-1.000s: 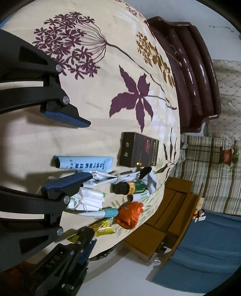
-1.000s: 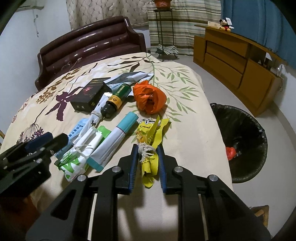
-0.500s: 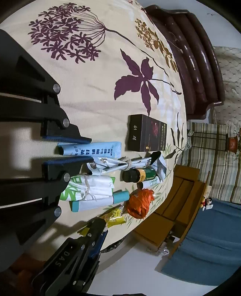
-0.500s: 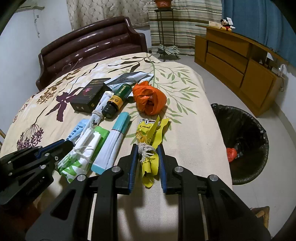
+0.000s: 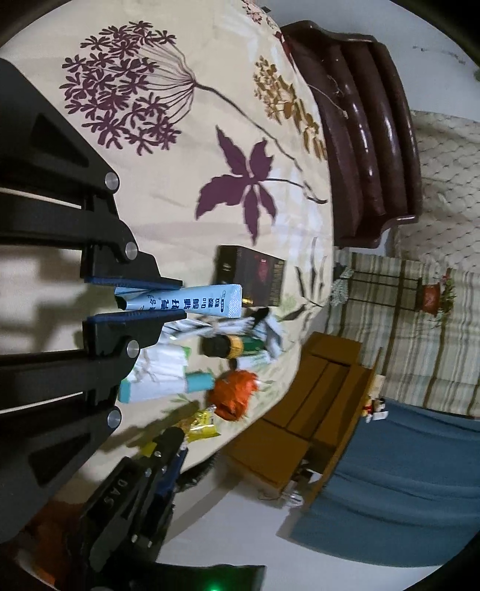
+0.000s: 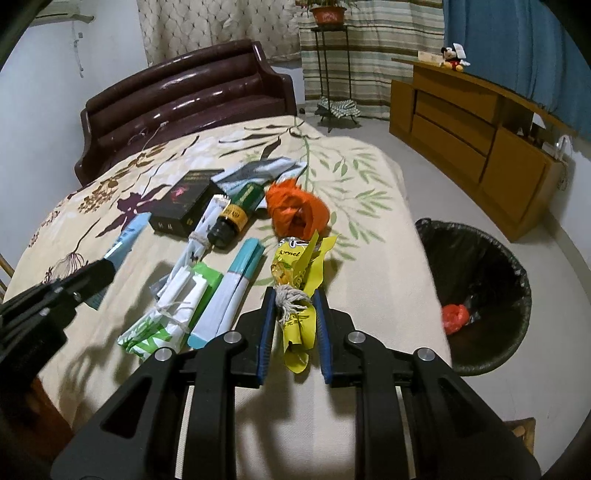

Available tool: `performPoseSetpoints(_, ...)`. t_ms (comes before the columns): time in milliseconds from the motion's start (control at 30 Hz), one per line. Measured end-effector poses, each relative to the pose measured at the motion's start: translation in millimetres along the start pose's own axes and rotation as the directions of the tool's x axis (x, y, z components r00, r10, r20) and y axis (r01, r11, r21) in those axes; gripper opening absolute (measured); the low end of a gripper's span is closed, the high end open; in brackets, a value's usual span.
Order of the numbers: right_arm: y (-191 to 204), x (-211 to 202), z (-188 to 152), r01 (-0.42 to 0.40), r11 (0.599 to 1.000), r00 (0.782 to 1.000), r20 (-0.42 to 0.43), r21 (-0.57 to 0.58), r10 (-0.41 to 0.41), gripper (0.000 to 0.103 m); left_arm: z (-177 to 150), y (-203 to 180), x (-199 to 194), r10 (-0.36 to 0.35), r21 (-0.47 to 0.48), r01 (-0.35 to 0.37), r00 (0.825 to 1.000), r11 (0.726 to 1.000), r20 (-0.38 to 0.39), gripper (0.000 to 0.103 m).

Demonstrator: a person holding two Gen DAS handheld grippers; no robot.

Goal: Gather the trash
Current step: 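Grasp the yellow snack wrapper with the right tool while the left tool grasps the blue tube, then carry the yellow wrapper and blue tube over the bin and open both tools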

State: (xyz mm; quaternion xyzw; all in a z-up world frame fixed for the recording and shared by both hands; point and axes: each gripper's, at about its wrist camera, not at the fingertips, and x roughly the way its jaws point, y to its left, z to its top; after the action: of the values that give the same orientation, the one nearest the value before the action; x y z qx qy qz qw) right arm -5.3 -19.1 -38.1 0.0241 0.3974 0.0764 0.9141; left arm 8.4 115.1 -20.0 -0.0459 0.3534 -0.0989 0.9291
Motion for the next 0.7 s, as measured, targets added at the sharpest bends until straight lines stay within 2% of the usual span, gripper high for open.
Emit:
performPoseSetpoints(233, -23.8, -14.8, 10.1, 0.047, 0.999, 0.997, 0.058, 0.009, -0.048, 0.02, 13.4, -24.6, -4.4, -0.025, 0.013, 0.024, 0.998, 1.0, 0.062, 0.011)
performPoseSetpoints(700, -117.3, -28.4, 22.5, 0.191, 0.975, 0.971, 0.124, 0.113, -0.205, 0.02, 30.1, -116.5, 39.1, -0.11, 0.12, 0.104, 0.993, 0.987, 0.045, 0.011)
